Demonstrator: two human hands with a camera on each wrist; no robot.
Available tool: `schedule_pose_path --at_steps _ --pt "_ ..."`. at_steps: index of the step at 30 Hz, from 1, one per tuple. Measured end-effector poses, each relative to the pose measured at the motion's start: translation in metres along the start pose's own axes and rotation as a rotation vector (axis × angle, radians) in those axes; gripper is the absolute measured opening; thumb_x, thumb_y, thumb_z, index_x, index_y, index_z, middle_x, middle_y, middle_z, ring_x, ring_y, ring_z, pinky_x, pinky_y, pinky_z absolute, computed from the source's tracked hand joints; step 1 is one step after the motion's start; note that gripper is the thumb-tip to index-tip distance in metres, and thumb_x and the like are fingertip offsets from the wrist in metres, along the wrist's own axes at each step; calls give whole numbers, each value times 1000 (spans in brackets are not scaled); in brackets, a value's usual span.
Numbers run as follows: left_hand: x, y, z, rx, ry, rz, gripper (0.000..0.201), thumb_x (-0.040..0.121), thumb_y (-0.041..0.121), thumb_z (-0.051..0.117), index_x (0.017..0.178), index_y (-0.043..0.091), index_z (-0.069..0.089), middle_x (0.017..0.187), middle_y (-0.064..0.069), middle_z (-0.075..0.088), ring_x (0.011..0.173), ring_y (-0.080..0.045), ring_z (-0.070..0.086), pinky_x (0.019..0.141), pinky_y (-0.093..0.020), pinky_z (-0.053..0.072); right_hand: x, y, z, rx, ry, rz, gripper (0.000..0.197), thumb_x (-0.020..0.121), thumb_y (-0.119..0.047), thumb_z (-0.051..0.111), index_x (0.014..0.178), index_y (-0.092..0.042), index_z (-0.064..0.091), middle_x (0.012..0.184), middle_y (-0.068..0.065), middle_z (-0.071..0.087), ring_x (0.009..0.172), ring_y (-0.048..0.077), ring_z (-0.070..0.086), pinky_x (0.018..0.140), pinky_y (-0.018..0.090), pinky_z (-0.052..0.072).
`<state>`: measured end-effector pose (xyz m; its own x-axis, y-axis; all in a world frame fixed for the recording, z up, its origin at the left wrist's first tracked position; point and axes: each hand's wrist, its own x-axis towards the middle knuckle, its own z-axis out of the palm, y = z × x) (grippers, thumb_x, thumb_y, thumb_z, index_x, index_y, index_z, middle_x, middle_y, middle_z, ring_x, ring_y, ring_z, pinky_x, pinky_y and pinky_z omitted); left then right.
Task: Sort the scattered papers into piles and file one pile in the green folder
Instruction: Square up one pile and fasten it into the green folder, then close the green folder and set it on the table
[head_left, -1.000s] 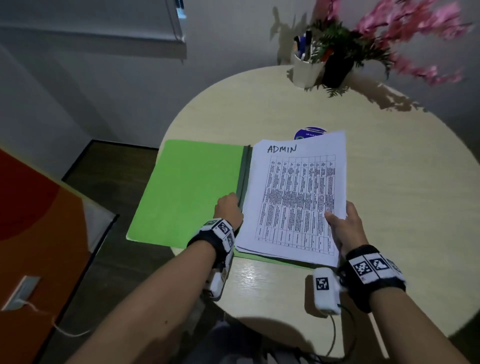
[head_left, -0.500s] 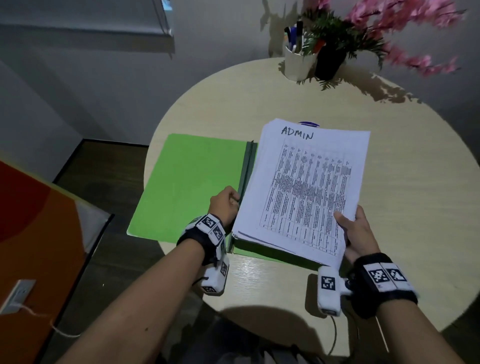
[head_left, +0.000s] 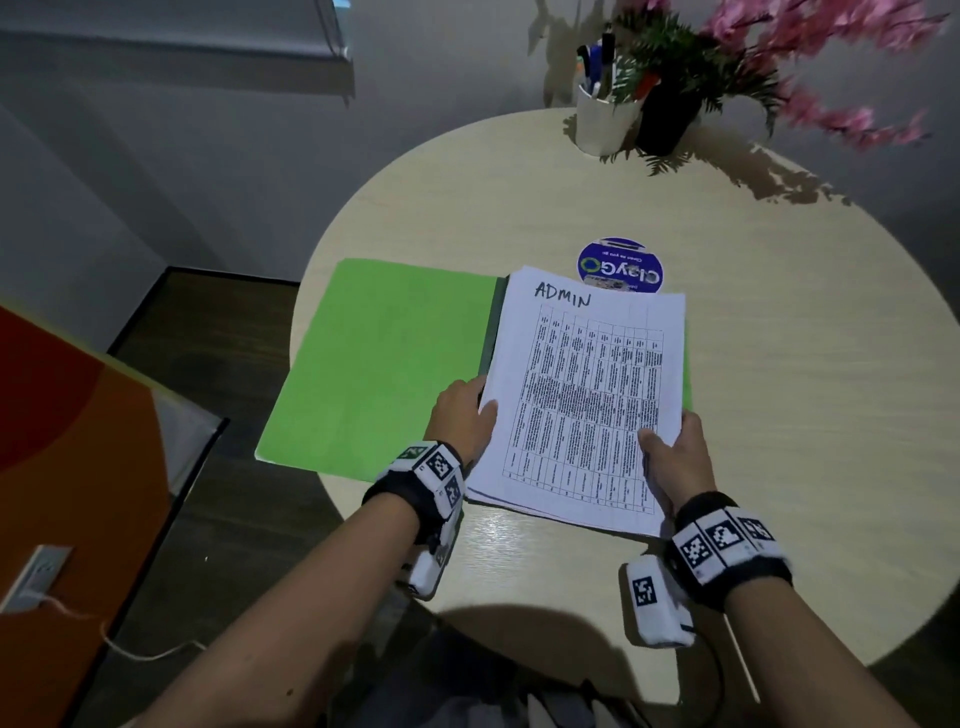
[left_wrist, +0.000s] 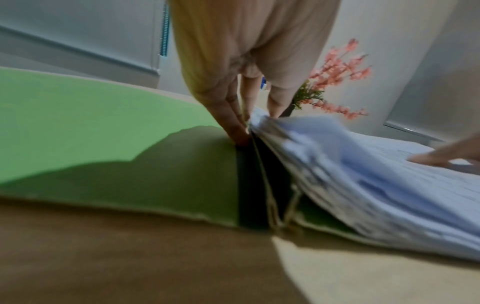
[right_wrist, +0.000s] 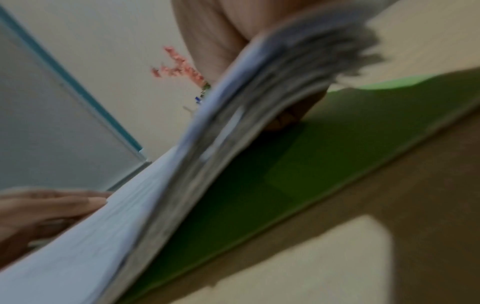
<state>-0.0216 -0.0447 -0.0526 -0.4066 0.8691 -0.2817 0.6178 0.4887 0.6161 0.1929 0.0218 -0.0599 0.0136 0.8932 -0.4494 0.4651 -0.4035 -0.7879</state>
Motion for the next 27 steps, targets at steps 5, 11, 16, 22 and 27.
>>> schedule_pose_path --at_steps 5,11,16,22,27 --pt "-10 4 9 145 -13 -27 44 97 7 35 141 1 34 127 -20 46 118 -30 46 97 -30 40 8 -15 6 -337 -5 -26 65 94 -25 49 145 -1 16 149 20 24 134 39 33 109 47 32" --pt "-11 1 -2 63 -84 -15 46 96 9 43 141 1 37 134 -20 42 117 -24 44 91 -11 35 6 -23 6 -580 44 -12 88 88 -27 59 148 -5 -1 154 16 14 138 38 20 107 53 25" --pt "-13 -48 -35 66 133 -350 63 89 33 55 142 8 33 149 -17 27 137 -33 27 113 -45 28 -28 -37 20 -800 -40 -283 95 79 -40 68 149 -15 8 158 13 9 143 34 13 112 55 18" --pt "-42 -126 -95 -147 275 -859 93 79 48 65 146 2 21 153 -22 23 141 -39 25 114 -49 25 -69 -24 76 -1104 -485 -641 105 66 -42 74 146 -39 6 160 -2 -6 146 34 -9 114 59 -2" --pt "-60 -116 -134 -522 591 -580 21 92 24 52 79 11 62 85 -6 61 80 -15 57 91 -36 43 -61 -31 86 -1188 -498 -669 89 73 -42 67 144 -39 14 159 -3 3 145 38 1 114 59 11"
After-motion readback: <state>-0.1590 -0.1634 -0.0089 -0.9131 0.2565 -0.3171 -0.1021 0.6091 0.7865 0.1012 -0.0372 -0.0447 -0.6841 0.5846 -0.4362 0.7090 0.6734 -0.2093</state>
